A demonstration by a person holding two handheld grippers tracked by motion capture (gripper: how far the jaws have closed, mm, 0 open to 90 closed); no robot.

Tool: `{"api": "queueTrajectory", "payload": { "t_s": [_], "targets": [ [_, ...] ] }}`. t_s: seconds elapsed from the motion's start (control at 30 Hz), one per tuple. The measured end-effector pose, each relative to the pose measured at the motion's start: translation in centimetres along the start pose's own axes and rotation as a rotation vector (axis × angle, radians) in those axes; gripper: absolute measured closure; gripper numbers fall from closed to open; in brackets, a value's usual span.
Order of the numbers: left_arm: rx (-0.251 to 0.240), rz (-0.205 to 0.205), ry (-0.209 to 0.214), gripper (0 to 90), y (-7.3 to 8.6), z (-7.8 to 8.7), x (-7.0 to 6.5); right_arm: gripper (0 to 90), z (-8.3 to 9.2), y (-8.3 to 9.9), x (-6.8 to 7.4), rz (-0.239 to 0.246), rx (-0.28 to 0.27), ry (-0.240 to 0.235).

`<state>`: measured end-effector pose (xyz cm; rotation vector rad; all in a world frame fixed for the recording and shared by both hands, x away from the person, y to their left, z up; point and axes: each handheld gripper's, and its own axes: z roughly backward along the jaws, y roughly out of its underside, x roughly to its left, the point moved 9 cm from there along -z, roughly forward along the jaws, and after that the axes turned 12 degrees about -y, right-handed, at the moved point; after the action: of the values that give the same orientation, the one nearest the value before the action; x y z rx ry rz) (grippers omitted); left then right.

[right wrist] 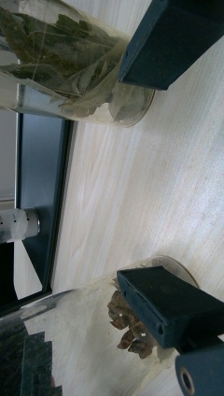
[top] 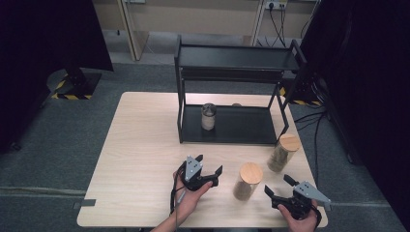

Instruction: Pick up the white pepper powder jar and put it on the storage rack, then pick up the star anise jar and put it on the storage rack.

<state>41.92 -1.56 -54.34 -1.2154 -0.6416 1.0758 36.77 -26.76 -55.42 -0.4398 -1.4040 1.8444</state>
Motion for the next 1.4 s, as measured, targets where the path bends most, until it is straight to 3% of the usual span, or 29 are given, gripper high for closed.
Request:
{"api": "queueTrajectory", "payload": {
  "t_s": [0.4,1.17,1.4],
  "targets": [
    [0.006,0.003,0.002,13.1,0.85,-0.24,-0.02,6.6,-0.01,0.00,-0.02,-0.001,0.001,0.000],
    [-0.008,-0.011,0.012,12.8,0.82,-0.07,-0.29,6.6,0.05,-0.03,-0.04,0.001,-0.006,0.005],
    [-0.006,-0.014,0.012,12.8,0.84,-0.08,-0.36,6.2,0.20,-0.14,0.84,0.000,-0.026,-0.058]
  ]
}}
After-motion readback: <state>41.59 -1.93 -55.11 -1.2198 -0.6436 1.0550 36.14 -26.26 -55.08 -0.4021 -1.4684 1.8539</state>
